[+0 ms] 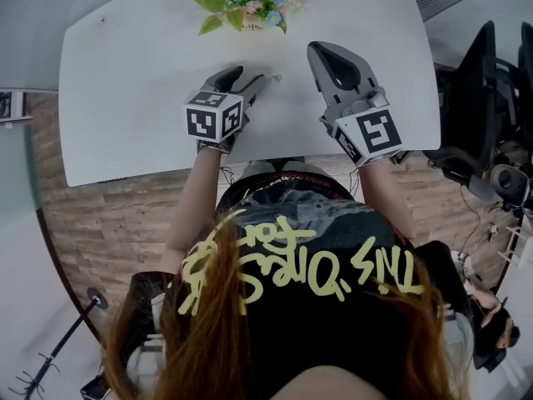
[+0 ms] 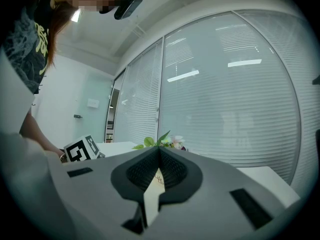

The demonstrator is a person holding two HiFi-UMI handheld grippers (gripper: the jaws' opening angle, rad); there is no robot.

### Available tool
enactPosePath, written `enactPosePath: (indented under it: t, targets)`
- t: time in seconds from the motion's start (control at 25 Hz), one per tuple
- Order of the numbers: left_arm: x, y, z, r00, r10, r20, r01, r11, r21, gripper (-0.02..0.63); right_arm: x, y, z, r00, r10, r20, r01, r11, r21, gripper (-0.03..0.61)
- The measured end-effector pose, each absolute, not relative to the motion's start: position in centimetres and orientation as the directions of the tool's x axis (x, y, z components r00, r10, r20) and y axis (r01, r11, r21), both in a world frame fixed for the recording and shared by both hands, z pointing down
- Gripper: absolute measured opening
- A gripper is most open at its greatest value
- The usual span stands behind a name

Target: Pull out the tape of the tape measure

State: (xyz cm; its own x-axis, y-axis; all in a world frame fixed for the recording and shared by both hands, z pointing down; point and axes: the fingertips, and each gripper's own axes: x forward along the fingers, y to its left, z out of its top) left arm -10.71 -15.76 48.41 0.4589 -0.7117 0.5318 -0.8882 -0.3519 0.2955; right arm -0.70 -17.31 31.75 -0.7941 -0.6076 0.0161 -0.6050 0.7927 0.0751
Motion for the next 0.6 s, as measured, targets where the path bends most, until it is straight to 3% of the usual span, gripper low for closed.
enactPosePath:
  t: [0.12, 0.2, 0.6]
  targets:
    - [-11.0, -15.8, 48.0, 0.450, -0.735, 0.507, -0.892, -0.346, 0.291, 0.242, -0.7, -17.3, 31.8, -0.793, -0.609, 0.017, -0.607, 0.792, 0.074, 0.003]
    - [-11.2, -15.8, 46.9, 0.447, -0.765, 0.463, -0.893, -0.349, 0.285, 0.197, -0.6, -17.3, 31.8, -0.792, -0.611, 0.017, -0.608, 0.790, 0.072, 0.003]
    - [-12.2, -15.4, 34.9, 0.407, -0.905, 0.125, -0.911, -0.390, 0.137, 0.104, -0.7, -17.3, 31.6, -0.793, -0.609, 0.013, -0.607, 0.792, 0.070, 0.003]
